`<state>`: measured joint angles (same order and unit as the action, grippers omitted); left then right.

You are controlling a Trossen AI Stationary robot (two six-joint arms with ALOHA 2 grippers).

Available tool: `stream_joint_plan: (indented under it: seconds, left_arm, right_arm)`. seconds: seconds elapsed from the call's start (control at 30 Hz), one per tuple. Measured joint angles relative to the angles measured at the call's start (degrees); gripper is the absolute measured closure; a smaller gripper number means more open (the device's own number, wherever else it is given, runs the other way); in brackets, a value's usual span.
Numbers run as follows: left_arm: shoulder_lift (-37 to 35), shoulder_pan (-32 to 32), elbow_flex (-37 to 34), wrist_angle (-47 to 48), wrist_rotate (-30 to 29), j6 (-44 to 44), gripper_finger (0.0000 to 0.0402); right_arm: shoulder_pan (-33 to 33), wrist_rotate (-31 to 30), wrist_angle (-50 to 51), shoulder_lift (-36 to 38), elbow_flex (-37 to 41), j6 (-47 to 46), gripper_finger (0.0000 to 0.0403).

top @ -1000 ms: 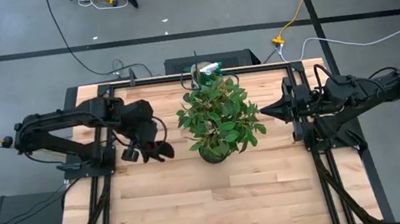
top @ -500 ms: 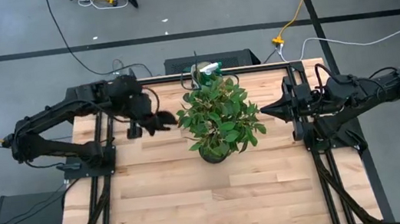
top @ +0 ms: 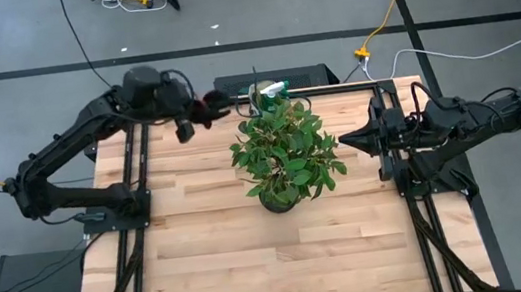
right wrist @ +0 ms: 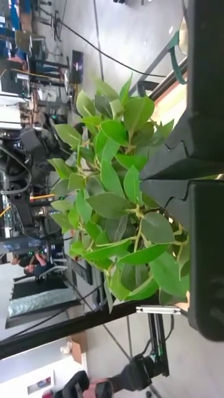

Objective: Pick & Place Garden tools in Gardening bag
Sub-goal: Put the black red gloves into the gardening bag

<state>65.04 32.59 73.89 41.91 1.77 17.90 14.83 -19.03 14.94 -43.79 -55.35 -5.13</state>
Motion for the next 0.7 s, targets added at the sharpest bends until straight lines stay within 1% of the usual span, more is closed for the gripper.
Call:
stream_joint_plan:
  seconds: [0.17,0.27,0.37,0.43,0.53,0.7]
  left_arm:
    - [0.0,2.7,0.0,-6.2,3.8,-2.7,0.0391]
    - [0.0,4.1,0.0,-10.5,6.1,-4.7,0.0391]
    - [0.0,5.5,0.0,-14.8,9.5,-7.7,0.0391]
    - [0.0,5.9,0.0,-17.5,11.3,-9.0,0.0391]
    - [0.0,5.9,0.0,-20.6,12.3,-10.7,0.0391]
    - [0.0,5.8,0.0,-25.3,14.8,-15.0,0.0391]
  right_arm:
    - [0.0,-0.7,-0.1,0.1,0.0,-0.6,0.0403]
    - [0.0,-2.9,-1.7,0.4,0.0,-1.6,0.0403]
    - [0.0,-3.1,-4.0,1.0,0.0,-1.3,0.0403]
    - [0.0,-3.3,-5.4,1.6,0.0,-1.3,0.0403]
    - [-0.3,-4.7,-6.7,2.4,0.0,0.2,0.0403]
    - [-2.6,-4.5,-6.6,2.7,-0.6,0.2,0.0403]
